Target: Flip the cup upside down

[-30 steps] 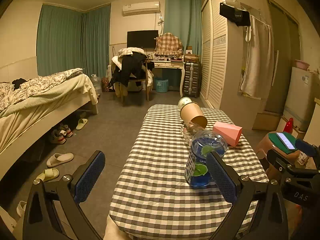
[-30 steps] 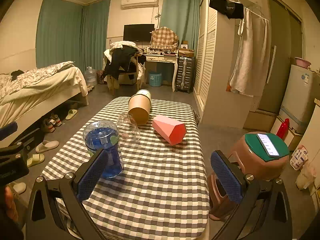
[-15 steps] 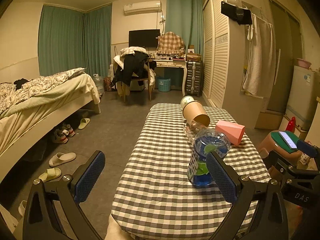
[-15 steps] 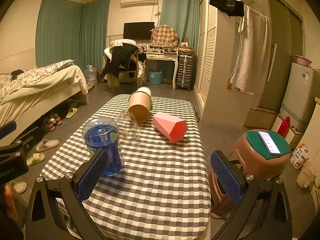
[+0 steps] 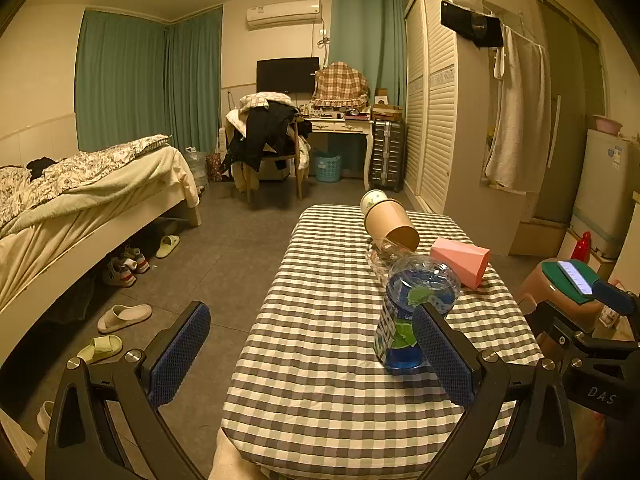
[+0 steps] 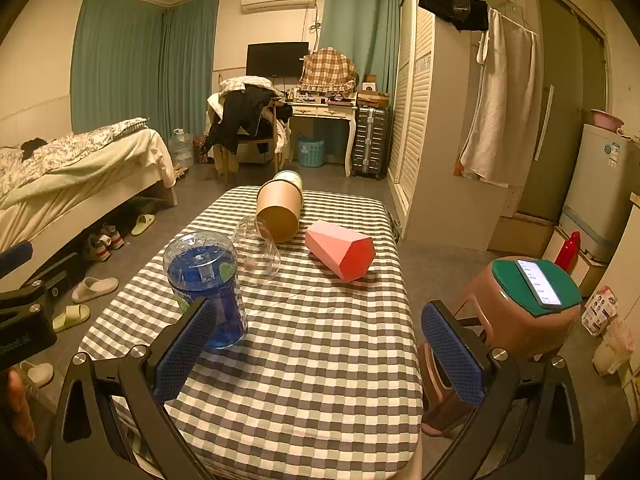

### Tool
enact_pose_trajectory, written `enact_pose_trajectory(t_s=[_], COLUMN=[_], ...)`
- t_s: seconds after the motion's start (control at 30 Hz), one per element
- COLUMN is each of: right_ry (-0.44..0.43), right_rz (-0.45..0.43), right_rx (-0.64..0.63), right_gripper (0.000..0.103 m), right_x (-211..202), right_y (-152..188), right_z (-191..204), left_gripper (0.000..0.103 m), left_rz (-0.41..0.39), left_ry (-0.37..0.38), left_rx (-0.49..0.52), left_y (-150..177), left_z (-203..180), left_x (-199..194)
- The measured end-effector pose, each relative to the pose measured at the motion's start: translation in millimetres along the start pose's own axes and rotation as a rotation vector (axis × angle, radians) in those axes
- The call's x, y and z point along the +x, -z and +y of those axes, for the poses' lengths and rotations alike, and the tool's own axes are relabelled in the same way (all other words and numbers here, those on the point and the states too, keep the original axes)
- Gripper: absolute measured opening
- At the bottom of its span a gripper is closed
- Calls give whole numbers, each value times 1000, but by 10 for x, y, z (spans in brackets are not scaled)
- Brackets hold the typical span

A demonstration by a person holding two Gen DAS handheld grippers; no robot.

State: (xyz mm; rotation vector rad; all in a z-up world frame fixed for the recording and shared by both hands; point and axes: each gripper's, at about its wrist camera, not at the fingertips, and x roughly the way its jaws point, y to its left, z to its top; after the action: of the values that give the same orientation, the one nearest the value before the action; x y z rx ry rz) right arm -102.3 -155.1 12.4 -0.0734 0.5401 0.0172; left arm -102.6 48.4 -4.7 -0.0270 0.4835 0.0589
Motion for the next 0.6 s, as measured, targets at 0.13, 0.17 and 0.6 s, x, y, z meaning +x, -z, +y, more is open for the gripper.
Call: enact_pose_trajectory(t_s=[0.13,0.17,0.6], right_ry=[-1,-1,-1], right_rz=[1,1,4], right_rx=[0,0,1], right_gripper=[103,103,103], right_x=[4,5,8], right_y=[1,0,10], right_z=[-8,-8,-10], left_gripper=[103,103,103], left_rz=[2,3,2], left_ry=[2,2,2], left_rx=[0,0,0], left_y=[7,9,4], left_z=[0,5,3], left_x=[0,-3,-3])
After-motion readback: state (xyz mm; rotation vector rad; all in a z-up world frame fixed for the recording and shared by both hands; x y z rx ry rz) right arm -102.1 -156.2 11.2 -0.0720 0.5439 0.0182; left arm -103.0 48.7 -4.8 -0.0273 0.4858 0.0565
